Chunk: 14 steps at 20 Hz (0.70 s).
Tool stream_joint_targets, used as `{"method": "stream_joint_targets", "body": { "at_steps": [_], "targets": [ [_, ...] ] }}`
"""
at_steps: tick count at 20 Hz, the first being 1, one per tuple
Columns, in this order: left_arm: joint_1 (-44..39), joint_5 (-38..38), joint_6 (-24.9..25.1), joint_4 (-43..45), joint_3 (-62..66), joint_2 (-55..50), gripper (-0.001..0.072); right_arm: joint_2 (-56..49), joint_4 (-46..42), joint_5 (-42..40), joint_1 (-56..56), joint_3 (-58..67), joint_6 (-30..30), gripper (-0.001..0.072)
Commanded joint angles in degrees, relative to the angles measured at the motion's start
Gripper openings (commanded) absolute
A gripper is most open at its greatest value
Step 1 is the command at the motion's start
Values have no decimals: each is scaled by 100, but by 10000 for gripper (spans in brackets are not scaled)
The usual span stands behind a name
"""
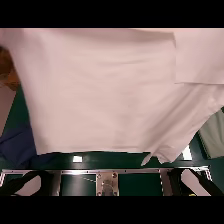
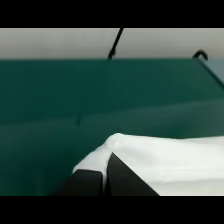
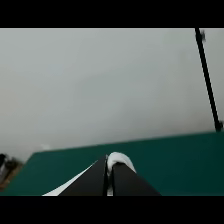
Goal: Fold the shirts.
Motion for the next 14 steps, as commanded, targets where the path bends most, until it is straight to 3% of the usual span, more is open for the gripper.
{"method": "stream_joint_targets", "body": {
  "at_steps": [1, 6, 10, 14],
  "targets": [
    [-315, -52, 667, -136, -758, -1394, 25, -890, -898, -1298, 951, -1202, -125, 18],
    [-560, 734, 750, -374, -393, -3764, 25, -3276, -872, -1620, 1078, -752, -146, 18],
    [-540, 1005, 505, -496, 632, -4527, 24, -4463, -870, -1410, 1062, 280, 199, 18],
    [-538, 960, 9, -498, 1620, -4990, 24, -4885, -876, -1283, 1045, 1283, 463, 18]
  ]
}}
